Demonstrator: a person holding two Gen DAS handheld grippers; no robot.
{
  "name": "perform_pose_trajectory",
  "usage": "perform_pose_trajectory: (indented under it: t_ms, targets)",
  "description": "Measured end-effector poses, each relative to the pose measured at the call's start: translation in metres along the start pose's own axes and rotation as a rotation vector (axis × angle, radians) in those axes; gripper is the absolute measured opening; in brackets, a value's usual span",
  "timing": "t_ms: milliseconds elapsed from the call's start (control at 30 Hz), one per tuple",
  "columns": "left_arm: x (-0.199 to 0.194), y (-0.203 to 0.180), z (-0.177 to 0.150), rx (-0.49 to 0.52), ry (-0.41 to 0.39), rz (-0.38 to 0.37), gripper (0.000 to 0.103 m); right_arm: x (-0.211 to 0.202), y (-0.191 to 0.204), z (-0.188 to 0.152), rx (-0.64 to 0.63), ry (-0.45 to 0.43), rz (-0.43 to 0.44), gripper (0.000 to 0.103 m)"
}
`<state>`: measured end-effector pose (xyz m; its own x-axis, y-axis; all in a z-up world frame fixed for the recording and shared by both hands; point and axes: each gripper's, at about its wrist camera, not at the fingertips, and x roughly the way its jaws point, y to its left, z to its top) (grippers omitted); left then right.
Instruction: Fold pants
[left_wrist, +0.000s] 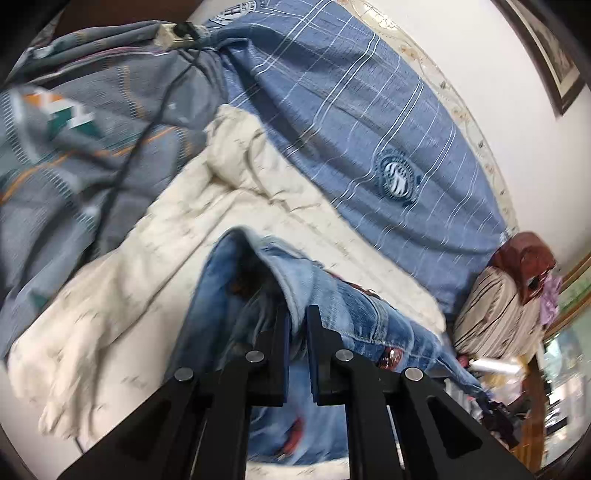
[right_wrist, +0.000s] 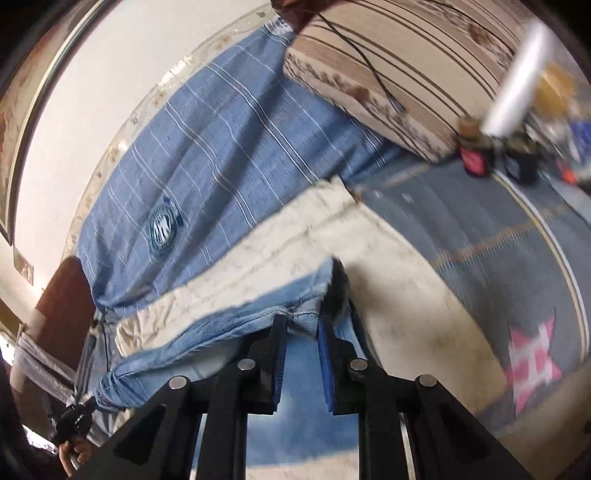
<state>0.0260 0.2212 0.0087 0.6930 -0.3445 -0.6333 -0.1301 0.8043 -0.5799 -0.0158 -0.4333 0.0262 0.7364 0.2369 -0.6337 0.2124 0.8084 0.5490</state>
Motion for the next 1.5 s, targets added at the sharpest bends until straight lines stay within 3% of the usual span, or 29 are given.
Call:
perform_pose_trajectory:
  t_ms: [267,400,500,567,600,633,667,700,733,800,867,933,1067,1267,1367,1433,1500]
  targets:
    - [-0.003,0.032,-0.045,-0.017,0.055,0.047,0.008,0.004,-0.039,-0.061,0.022,0.098,-0.067,0.018]
    - [-0.012,0.039,-0.051,-0.035,0.042,0.041,0.007,0.002,-0.061,-0.071,0.063,0.11,-0.091,0.018]
    - [-0.022,0.04,-0.049,-0.038,0.006,0.058,0.007,0.001,-0.071,-0.075,0.103,0.131,-0.096,0.021]
    - [-0.024,0.041,-0.049,-0.038,0.003,0.059,0.007,0.0,-0.072,-0.077,0.151,0.144,-0.037,0.021]
    - [-0.026,0.04,-0.049,-0.042,-0.003,0.067,0.007,-0.001,-0.069,-0.076,0.171,0.143,0.001,0.031]
    - [-0.027,0.039,-0.05,-0.046,-0.003,0.066,0.007,0.0,-0.067,-0.077,0.198,0.151,0.039,0.065]
    - [-0.028,0.036,-0.053,-0.056,-0.002,0.063,0.007,0.002,-0.063,-0.077,0.236,0.17,0.062,0.081]
    - [-0.029,0.034,-0.055,-0.06,-0.002,0.055,0.011,0.005,-0.06,-0.076,0.268,0.177,0.072,0.087]
    - [-0.029,0.028,-0.058,-0.059,-0.001,0.047,0.015,0.007,-0.057,-0.075,0.29,0.176,0.083,0.087]
    - [-0.027,0.013,-0.065,-0.056,-0.009,0.034,0.039,0.012,-0.049,-0.071,0.3,0.159,0.14,0.087]
    - [-0.023,0.006,-0.07,-0.103,-0.017,0.021,0.055,0.018,-0.045,-0.068,0.313,0.153,0.141,0.087]
    - [-0.014,0.0,-0.075,-0.157,-0.007,-0.011,0.055,0.028,-0.043,-0.066,0.333,0.165,0.154,0.086]
    - [0.009,-0.002,-0.084,-0.28,0.039,-0.006,0.055,0.043,-0.041,-0.069,0.362,0.172,0.138,0.085]
    - [0.03,0.009,-0.076,-0.402,0.037,0.044,0.053,0.051,-0.045,-0.07,0.375,0.173,0.113,0.079]
    - [0.031,0.016,-0.075,-0.445,0.048,0.07,0.041,0.057,-0.051,-0.071,0.404,0.196,0.097,0.076]
    - [0.029,0.016,-0.074,-0.43,0.042,0.11,0.025,0.056,-0.054,-0.072,0.422,0.193,0.099,0.073]
    - [0.028,0.015,-0.073,-0.417,0.041,0.118,0.019,0.057,-0.056,-0.071,0.434,0.185,0.092,0.066]
